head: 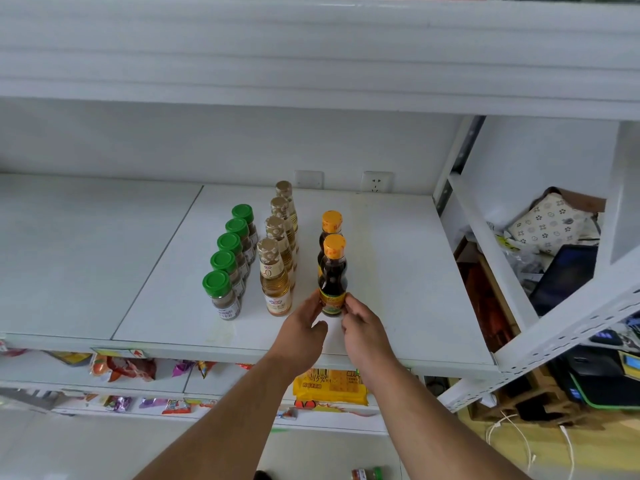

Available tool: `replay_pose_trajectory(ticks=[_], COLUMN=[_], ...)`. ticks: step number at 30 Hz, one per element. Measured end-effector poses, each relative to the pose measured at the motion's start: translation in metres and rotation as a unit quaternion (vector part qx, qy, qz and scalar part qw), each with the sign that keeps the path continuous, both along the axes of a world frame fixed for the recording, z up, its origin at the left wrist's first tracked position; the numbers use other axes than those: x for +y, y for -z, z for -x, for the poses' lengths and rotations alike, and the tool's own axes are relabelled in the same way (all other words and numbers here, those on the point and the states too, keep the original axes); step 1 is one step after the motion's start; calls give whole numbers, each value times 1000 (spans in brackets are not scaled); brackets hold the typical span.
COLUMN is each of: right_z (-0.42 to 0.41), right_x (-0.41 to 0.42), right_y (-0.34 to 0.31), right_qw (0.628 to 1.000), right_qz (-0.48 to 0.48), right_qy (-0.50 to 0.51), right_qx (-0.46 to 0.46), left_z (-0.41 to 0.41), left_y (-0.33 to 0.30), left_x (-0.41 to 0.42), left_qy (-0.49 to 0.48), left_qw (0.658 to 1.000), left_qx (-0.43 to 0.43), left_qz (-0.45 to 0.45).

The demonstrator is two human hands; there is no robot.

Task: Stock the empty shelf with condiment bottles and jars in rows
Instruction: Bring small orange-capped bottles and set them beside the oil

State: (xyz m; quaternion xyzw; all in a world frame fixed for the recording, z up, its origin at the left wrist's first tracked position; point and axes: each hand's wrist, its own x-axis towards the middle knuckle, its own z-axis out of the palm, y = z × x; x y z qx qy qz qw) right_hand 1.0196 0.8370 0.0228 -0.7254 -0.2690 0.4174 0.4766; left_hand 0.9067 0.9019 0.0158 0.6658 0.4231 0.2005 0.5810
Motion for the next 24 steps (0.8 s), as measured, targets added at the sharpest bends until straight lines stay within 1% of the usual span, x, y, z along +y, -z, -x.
replay_pose_trajectory(ticks=[18,24], right_z=[-3,-2], right_x=[4,-8], right_y=[4,0], right_qw=[1000,1000], right_qz=[17,16], right_qy=[-8,-17], right_qx=[3,-13], left_z=[-3,5], left_y=[10,10], left_x=[8,-4], left_qy=[4,-48], left_qw=[1000,998], left_qx=[18,37], left_qz=[-2,19])
